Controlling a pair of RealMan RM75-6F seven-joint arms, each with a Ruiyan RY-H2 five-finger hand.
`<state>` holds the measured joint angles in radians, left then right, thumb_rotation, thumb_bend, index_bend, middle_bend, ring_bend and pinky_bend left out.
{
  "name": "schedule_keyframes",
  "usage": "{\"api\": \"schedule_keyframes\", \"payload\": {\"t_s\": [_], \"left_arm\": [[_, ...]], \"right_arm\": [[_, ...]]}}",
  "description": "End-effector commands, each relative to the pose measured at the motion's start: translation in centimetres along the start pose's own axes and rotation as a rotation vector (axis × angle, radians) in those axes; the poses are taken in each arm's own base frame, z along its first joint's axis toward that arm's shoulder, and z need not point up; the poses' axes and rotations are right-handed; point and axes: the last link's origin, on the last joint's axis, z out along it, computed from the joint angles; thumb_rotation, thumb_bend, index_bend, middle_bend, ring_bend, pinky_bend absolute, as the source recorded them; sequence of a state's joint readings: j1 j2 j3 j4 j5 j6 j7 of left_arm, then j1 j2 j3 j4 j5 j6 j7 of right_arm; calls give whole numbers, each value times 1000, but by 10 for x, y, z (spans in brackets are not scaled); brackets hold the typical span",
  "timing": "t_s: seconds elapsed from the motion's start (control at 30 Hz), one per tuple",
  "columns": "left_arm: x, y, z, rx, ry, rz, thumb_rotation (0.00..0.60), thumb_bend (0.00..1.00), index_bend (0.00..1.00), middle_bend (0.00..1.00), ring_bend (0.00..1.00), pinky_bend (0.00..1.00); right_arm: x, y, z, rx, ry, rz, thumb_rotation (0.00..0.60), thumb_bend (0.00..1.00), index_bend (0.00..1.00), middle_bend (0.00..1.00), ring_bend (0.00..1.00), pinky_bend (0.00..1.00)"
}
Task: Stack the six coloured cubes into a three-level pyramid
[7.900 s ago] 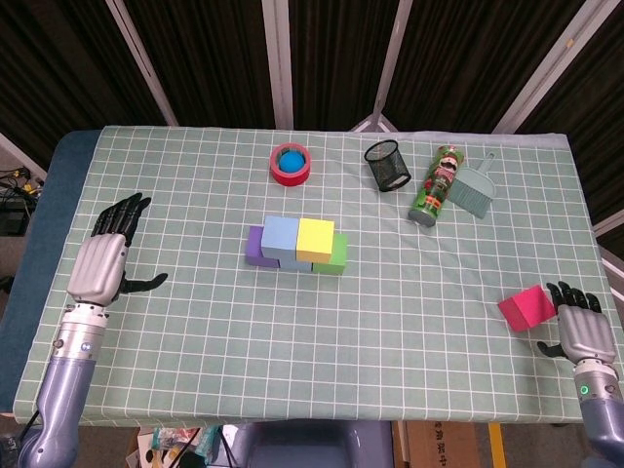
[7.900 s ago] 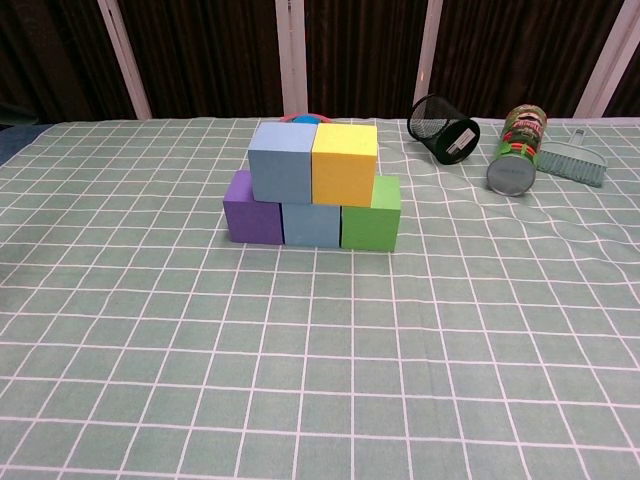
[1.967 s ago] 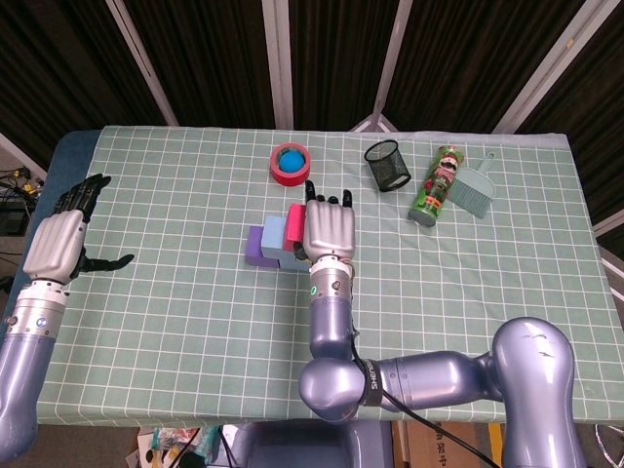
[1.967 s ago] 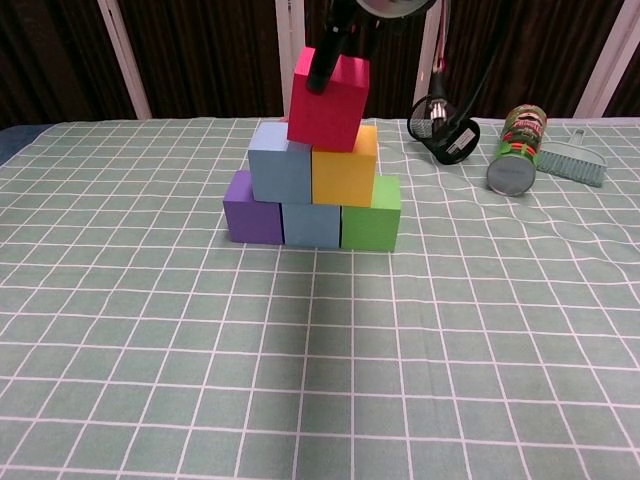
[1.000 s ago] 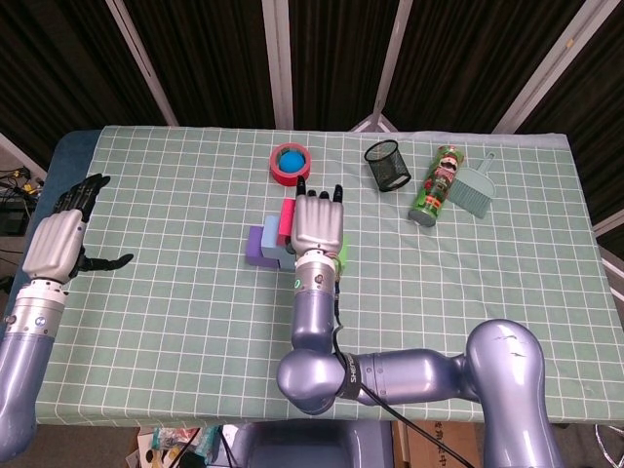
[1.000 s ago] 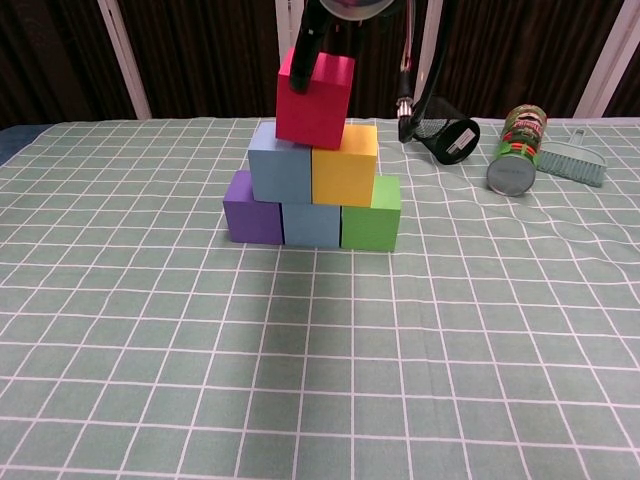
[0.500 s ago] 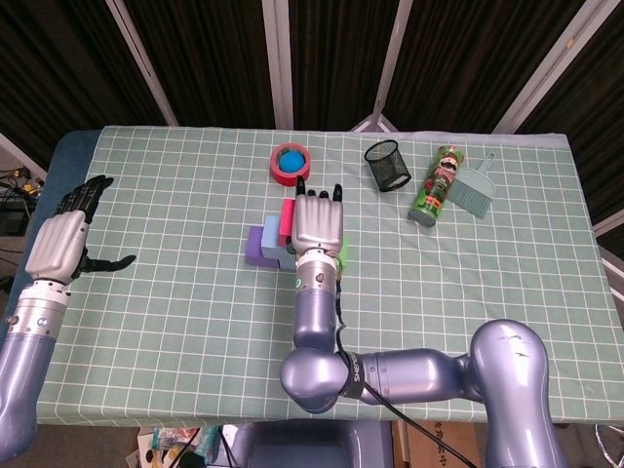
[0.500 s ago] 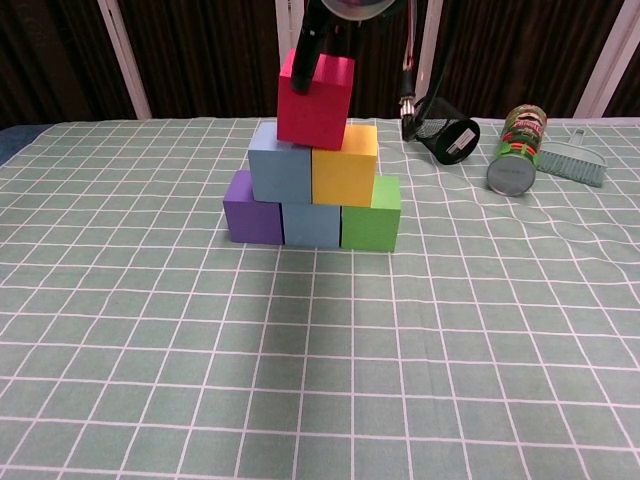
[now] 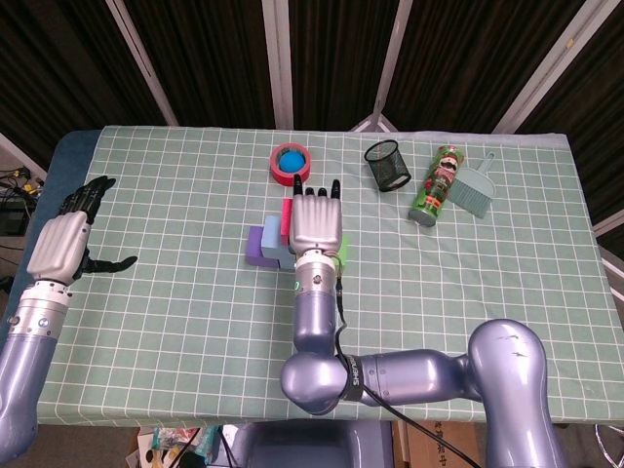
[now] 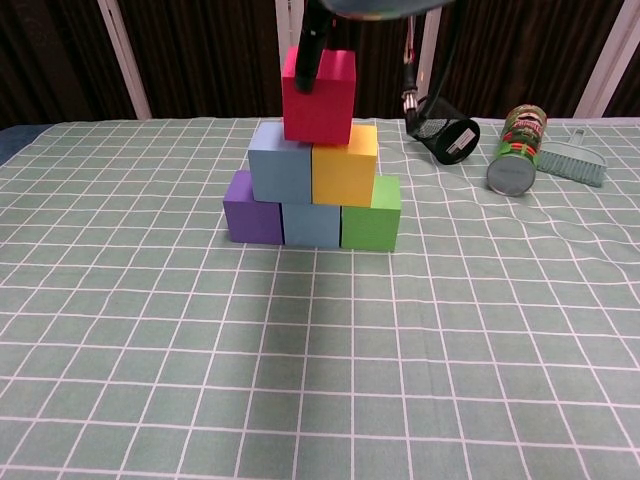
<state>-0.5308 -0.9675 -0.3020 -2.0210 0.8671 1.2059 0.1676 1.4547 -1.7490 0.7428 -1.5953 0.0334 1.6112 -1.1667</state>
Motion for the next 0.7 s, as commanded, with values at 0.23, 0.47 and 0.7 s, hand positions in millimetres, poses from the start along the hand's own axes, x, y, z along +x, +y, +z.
{"api": "schedule_keyframes", "payload": {"t_s": [0.23,0.47,0.7], "left_arm": [[-1,0,1,1,-4,0,600,102,0,0,0,0],[-1,0,0,-1,-4,0,600,102,0,0,0,0],[-1,1,0,-3,-4,0,600,102,0,0,0,0]], "right_arm": [[2,-4,-1,-14,-10,-28,600,362,0,385,225,0],[3,-4,-1,-26,-22,-36,600,362,0,385,225,0],[3,-3,0,-34,-28,-34,600,363,0,385,225,0]]}}
